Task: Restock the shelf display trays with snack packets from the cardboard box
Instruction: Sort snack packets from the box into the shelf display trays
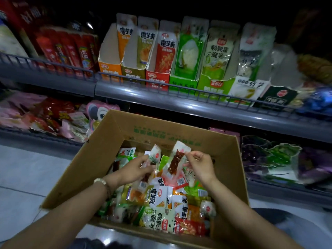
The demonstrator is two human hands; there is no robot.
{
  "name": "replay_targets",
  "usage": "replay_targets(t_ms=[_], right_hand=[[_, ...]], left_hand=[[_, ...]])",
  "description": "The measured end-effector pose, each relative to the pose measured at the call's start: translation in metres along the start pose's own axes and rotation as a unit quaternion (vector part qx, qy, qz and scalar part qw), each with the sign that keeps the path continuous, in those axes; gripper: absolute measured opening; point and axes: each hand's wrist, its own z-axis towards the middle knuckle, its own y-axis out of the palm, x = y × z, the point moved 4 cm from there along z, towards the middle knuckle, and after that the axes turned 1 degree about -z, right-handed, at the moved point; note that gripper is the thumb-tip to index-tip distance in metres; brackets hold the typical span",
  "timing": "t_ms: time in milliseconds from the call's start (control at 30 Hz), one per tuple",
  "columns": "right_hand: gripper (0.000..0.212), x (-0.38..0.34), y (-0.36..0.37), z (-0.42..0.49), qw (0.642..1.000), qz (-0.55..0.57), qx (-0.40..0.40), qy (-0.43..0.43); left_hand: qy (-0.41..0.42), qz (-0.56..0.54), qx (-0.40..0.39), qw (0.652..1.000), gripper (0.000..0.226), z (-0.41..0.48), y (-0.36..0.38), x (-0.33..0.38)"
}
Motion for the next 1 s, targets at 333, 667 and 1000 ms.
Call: replay_targets(t_ms=[333, 667, 1000], right_hand=[[0.024, -0.053, -0.005, -0.058, 0.994, 0.049, -0.079, -0.049], [0.020, -0.085, -0.013, -0.081, 0.962, 0.170, -0.211, -0.018], [0.034, -0.102, -0.053, -0.073, 0.976, 0.026, -0.146, -0.160]], left_hand=[[0.022, -0.236, 0.039, 0.971, 0.006, -0.044, 0.048, 0.073], [-0.005, -0.369, 0.014, 0.929, 0.058, -0.070, 0.061, 0.092], [-0.001, -0.338, 0.015, 0.941, 0.031, -0.069, 0.052, 0.110]])
